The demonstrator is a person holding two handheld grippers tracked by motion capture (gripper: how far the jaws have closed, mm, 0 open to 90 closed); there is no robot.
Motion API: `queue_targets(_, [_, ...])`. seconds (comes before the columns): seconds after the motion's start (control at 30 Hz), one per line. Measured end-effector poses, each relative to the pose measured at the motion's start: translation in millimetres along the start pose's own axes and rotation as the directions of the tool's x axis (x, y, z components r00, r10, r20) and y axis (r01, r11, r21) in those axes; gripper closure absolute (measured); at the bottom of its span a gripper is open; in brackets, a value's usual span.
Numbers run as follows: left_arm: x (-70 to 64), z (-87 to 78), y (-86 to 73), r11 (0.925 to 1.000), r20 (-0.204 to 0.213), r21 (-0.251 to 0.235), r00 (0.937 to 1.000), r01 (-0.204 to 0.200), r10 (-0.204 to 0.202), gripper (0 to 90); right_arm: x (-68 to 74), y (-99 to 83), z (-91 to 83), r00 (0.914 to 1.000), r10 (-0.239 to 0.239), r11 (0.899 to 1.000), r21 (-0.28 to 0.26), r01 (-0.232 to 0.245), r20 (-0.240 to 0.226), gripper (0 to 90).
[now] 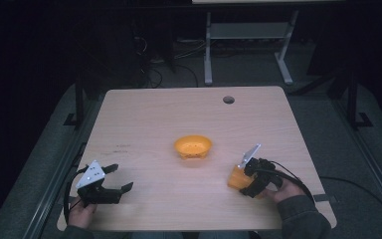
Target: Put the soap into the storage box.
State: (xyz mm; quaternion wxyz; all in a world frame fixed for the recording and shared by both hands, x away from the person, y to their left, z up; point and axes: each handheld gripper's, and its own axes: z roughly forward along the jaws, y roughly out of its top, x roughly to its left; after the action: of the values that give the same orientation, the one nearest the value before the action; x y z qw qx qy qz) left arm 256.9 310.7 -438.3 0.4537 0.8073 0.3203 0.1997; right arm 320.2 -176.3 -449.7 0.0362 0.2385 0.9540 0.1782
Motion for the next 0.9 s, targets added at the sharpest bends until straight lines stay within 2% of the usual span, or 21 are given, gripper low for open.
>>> queue_targets(0.4, [-0.3, 0.5, 0.2, 1.0, 0.002, 0.0, 1.0, -0.008, 0.008, 14.3, 2.3, -2.2, -0.7, 0.9996, -0.02, 1.0, -0.021, 0.02, 0.018, 20.4])
queue_targets(0.6, [-0.2, 0.0, 0.3, 1.0, 0.001, 0.001, 1.0, -0.001, 0.001, 14.3, 3.7, -1.3, -1.2, 0.9984, -0.047, 0.999, -0.018, 0.047, 0.031, 20.5])
queue_targets(0.9, [-0.2, -0.6, 0.5, 1.0, 0.0, -0.001, 1.0, -0.003, 0.003, 14.3, 3.4, 5.6, -12.2, 0.9971, -0.057, 0.997, -0.04, 0.059, 0.049, 20.6])
